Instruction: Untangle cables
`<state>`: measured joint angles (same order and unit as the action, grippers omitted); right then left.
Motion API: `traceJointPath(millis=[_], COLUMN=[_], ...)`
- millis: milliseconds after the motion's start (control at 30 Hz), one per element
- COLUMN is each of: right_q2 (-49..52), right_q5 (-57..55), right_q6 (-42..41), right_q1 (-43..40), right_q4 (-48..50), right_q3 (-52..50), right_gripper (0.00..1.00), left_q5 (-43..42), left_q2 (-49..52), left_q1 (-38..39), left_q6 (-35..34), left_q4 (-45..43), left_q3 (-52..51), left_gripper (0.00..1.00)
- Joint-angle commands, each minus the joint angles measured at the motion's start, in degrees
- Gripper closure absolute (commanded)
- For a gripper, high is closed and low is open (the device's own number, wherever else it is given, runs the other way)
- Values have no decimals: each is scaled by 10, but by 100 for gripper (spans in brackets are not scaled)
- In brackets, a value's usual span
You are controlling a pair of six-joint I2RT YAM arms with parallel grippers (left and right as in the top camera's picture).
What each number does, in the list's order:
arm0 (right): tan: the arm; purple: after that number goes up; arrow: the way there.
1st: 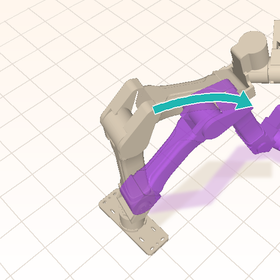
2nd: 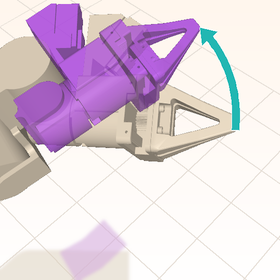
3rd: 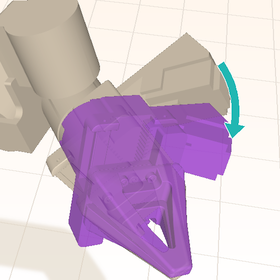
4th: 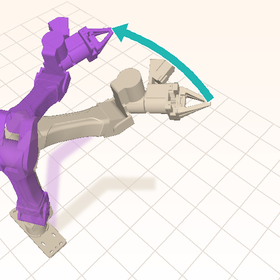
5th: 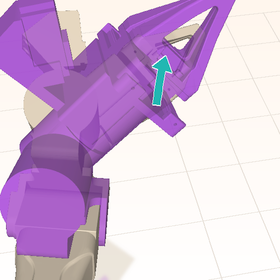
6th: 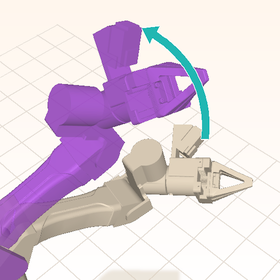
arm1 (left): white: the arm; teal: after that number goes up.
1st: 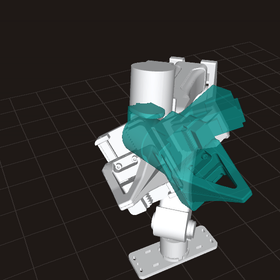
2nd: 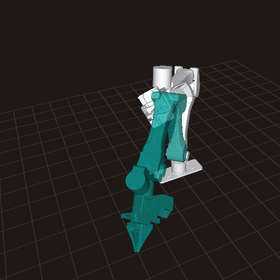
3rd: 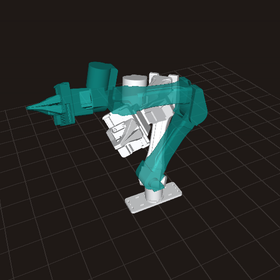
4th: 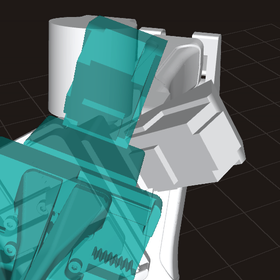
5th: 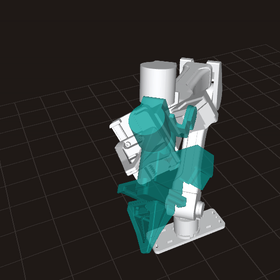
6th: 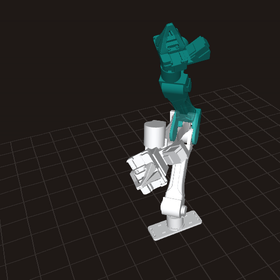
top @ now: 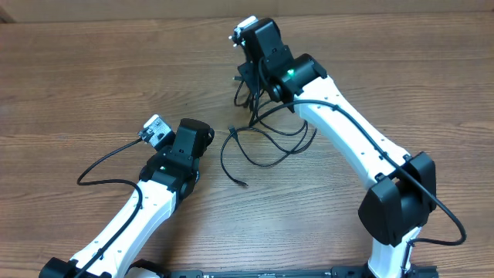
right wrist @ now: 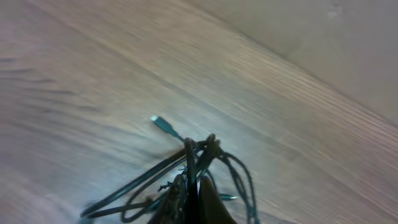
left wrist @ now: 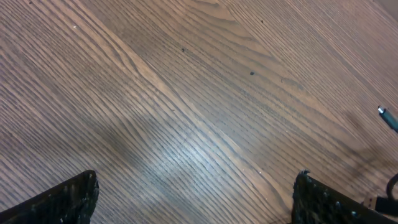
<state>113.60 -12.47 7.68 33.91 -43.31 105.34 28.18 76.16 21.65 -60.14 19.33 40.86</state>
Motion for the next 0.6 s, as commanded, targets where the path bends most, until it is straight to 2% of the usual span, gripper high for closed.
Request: traceJointPath(millis=[0,100,167,333,467,567], right_q2=[-21,-21,-21,-20,-20,-20], right_q5=[31,47,56,64,68,68], right_q6=[-4,-4,-4,-4,-4,-4], right_q1=[20,31,32,31,31,31], right_q4=[-12,-32,-40,-61,-68,-66], right_q3=[9,9,8,8,8,8], right_gripper=[96,95,86,77,76,70], left_q5=[16,16,16,16,16,16], left_q2=[2,2,2,2,2,2], left_q1=[-3,-3,-3,-3,-3,-3], left_q6=[-12,-12,-12,-12,-12,-12], left_q4=[2,2,2,2,2,2], left_q3=[5,4,4,4,4,4], left_gripper=[0,0,0,0,0,0])
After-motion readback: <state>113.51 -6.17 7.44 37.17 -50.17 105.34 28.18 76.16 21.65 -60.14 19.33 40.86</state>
